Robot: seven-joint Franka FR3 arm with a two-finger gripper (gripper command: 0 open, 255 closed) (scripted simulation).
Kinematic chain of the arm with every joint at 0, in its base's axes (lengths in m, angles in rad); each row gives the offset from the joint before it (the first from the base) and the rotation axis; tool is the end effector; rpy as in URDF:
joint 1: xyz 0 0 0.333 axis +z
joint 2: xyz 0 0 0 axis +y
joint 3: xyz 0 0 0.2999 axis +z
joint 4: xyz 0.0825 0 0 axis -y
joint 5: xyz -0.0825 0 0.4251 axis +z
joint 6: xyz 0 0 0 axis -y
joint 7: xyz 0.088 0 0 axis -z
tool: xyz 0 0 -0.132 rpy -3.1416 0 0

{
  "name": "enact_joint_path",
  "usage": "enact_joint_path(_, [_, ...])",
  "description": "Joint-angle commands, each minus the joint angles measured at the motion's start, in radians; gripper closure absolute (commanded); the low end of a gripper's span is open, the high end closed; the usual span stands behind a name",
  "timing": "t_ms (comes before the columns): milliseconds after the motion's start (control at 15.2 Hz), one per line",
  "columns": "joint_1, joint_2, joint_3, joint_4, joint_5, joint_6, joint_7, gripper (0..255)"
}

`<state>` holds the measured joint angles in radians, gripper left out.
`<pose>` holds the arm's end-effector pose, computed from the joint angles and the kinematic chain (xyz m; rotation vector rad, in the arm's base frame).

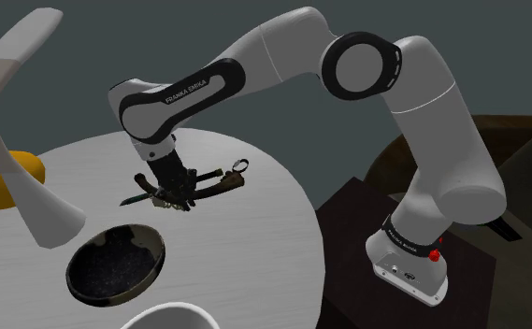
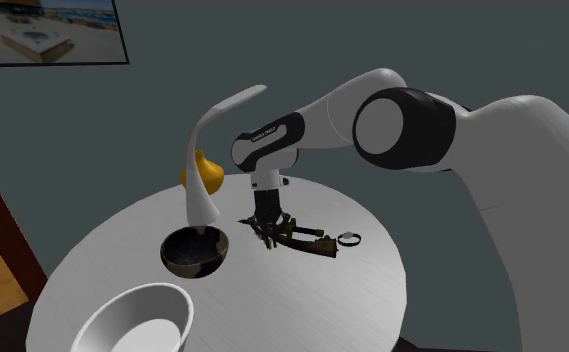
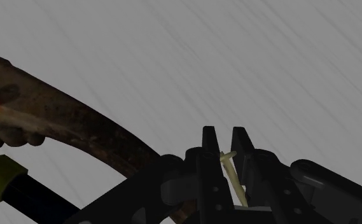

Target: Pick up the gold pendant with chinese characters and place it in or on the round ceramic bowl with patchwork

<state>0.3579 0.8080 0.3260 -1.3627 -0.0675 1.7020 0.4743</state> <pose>0.5619 0.4100 0.1727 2.9704 0.2820 -0.6991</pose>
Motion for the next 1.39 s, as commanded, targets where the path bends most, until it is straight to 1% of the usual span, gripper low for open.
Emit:
enact_joint_path(0, [0.0,0.0,0.0,0.0,0.0,0.0,0.0,255])
enact_joint_path(330, [0.0,0.0,0.0,0.0,0.0,0.0,0.0,255])
enact_joint_path(1320, [-0.007,-0.091,0.016,0.053,0.021,-0.142,0.009,255])
